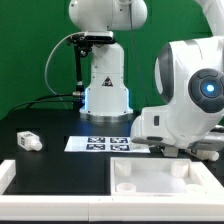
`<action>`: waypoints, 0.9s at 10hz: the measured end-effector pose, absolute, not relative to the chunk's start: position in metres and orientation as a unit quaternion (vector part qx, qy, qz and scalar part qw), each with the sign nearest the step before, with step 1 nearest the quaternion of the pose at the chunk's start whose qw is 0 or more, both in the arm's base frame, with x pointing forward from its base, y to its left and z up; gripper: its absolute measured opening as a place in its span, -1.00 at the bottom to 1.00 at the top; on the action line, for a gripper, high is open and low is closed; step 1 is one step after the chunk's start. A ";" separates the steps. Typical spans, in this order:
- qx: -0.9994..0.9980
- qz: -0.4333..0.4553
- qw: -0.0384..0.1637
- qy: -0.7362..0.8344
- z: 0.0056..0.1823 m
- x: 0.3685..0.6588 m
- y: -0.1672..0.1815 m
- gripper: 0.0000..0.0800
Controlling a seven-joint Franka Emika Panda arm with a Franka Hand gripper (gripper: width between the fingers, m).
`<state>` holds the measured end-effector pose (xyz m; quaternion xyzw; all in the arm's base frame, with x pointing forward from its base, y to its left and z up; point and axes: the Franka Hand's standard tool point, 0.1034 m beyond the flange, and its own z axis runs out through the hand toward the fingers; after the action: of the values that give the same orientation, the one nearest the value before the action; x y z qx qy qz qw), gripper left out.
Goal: Assemble one leg
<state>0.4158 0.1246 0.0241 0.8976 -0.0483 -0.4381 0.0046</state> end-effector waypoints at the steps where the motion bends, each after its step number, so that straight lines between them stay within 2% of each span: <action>1: 0.898 -0.437 0.000 -0.050 0.043 0.435 0.120 -0.29; 2: 0.906 -0.421 -0.010 -0.042 0.061 0.458 0.117 -0.29; 3: 0.922 -0.385 -0.008 -0.037 0.081 0.473 0.116 -0.29; 4: 0.934 -0.355 -0.002 -0.036 0.087 0.477 0.121 -0.29; 5: 0.946 -0.321 -0.001 -0.035 0.076 0.471 0.130 -0.29; 8: 0.968 -0.248 -0.014 -0.028 0.083 0.482 0.128 -0.29; 9: 0.976 -0.216 -0.025 -0.016 0.109 0.506 0.118 -0.29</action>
Offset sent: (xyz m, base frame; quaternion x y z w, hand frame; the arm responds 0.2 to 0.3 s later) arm 0.0300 -0.0038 0.0641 -0.0469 0.0930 -0.0364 0.9939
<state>0.5061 0.1185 0.1093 0.9760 -0.0163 -0.2157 -0.0251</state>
